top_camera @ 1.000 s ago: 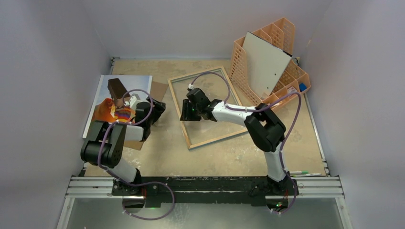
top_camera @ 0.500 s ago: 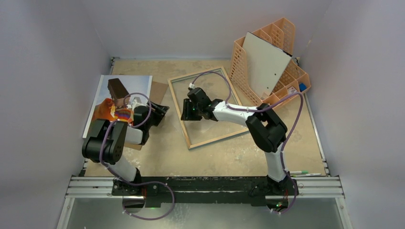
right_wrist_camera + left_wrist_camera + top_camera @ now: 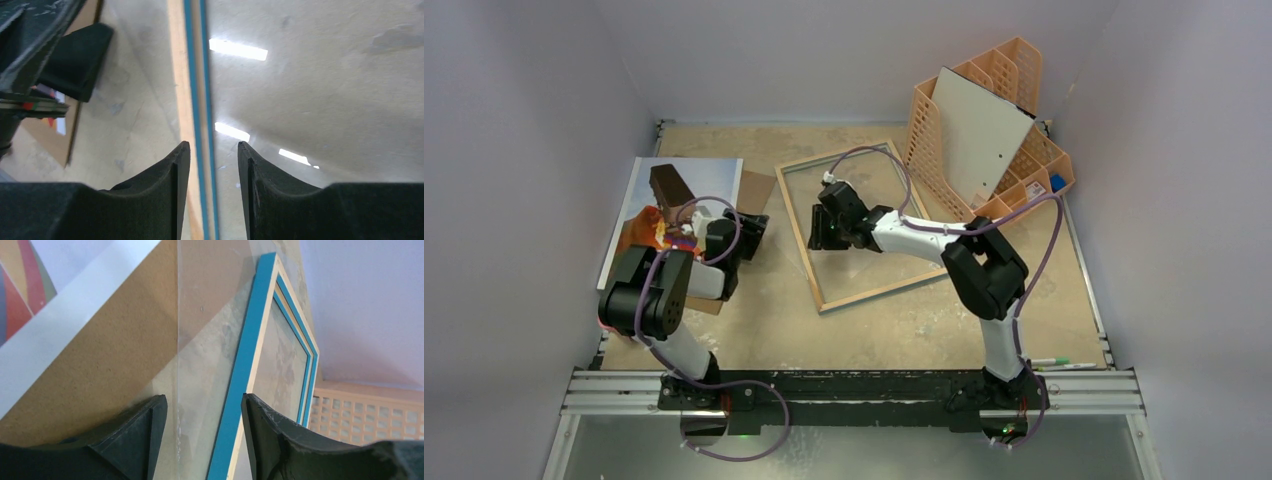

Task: Put the photo into the frame

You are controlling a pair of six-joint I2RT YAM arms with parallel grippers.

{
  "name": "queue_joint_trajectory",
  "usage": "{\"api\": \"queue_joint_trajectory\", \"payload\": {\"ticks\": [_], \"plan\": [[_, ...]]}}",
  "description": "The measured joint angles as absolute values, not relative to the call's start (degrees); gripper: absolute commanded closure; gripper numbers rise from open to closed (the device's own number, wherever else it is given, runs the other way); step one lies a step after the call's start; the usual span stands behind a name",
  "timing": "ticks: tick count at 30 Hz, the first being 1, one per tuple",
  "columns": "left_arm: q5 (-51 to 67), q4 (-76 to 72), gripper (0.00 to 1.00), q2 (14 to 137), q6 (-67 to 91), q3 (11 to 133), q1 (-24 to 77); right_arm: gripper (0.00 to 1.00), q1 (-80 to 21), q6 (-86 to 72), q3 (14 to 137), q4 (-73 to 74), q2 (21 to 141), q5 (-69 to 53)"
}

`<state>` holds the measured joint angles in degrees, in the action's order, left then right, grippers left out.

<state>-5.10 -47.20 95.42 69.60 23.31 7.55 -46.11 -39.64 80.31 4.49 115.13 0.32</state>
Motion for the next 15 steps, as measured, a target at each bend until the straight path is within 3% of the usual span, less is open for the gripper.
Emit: {"api": "queue_joint_trajectory", "payload": {"ticks": [15], "plan": [[-7.49, -51.27, 0.4, 100.12, 69.91, 25.74, 7.77, 0.45, -42.28, -38.19, 83.24, 11.31, 119.26, 16.84]]}}
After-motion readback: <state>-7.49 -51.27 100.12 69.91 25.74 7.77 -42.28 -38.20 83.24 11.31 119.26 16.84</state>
